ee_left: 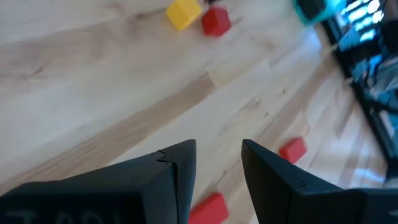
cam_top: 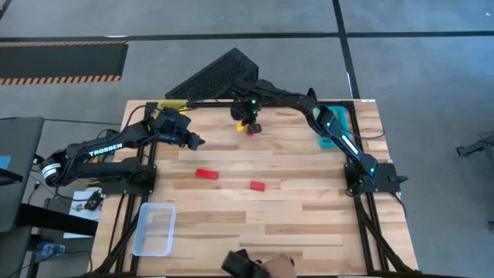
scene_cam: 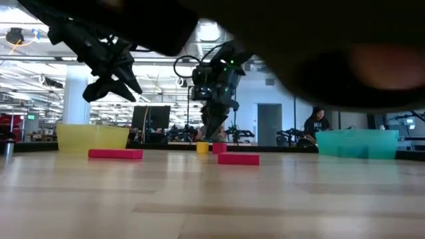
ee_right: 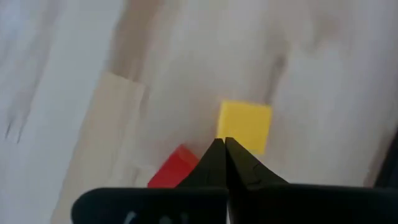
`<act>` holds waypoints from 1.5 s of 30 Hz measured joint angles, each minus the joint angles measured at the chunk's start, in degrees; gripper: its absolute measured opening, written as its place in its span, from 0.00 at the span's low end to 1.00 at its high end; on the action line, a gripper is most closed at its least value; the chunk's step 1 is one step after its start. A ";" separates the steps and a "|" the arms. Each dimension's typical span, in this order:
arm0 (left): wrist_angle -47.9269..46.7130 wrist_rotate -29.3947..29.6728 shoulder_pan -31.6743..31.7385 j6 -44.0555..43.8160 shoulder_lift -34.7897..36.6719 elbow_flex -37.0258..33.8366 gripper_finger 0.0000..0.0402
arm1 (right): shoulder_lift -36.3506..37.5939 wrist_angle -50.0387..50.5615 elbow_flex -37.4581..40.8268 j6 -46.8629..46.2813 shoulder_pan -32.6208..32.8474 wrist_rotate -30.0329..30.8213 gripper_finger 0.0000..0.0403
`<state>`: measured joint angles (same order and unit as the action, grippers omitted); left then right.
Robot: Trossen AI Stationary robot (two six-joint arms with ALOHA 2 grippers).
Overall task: Sort & place blocks by color
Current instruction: Put the yellow square wooden block into the yellow bin
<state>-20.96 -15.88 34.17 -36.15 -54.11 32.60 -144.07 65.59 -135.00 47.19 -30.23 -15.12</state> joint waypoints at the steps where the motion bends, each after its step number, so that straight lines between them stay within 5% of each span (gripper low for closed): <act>1: 0.67 0.24 0.00 -0.90 0.00 0.00 0.28 | 0.00 -0.10 0.00 3.06 -0.33 -1.56 0.01; 5: 2.68 0.93 0.00 -4.11 -0.02 0.00 0.28 | 0.00 -4.73 0.00 2.46 -0.73 -5.74 0.01; 13: 10.66 5.96 -0.81 -5.03 -1.61 0.00 0.28 | 4.25 -12.69 0.00 -33.45 -0.39 -0.69 0.01; 18: 22.39 5.89 -0.81 -2.06 -8.83 0.19 0.28 | 9.61 -12.13 0.52 -37.02 -0.77 -2.91 0.01; 27: 29.13 11.09 -1.11 13.12 -24.43 5.83 0.29 | 23.93 -4.40 3.22 -36.43 -2.50 -3.35 0.01; 33: 29.27 14.34 -0.75 19.04 -35.33 14.45 0.37 | 38.09 -8.15 14.73 -40.11 -4.11 -2.92 0.01; 45: 22.13 7.62 -1.66 34.98 -52.03 30.31 0.60 | 64.34 -19.10 44.32 -55.76 0.42 -2.53 0.06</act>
<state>1.17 -8.26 32.51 -1.17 -106.14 62.91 -79.73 46.48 -90.67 -8.58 -29.81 -17.65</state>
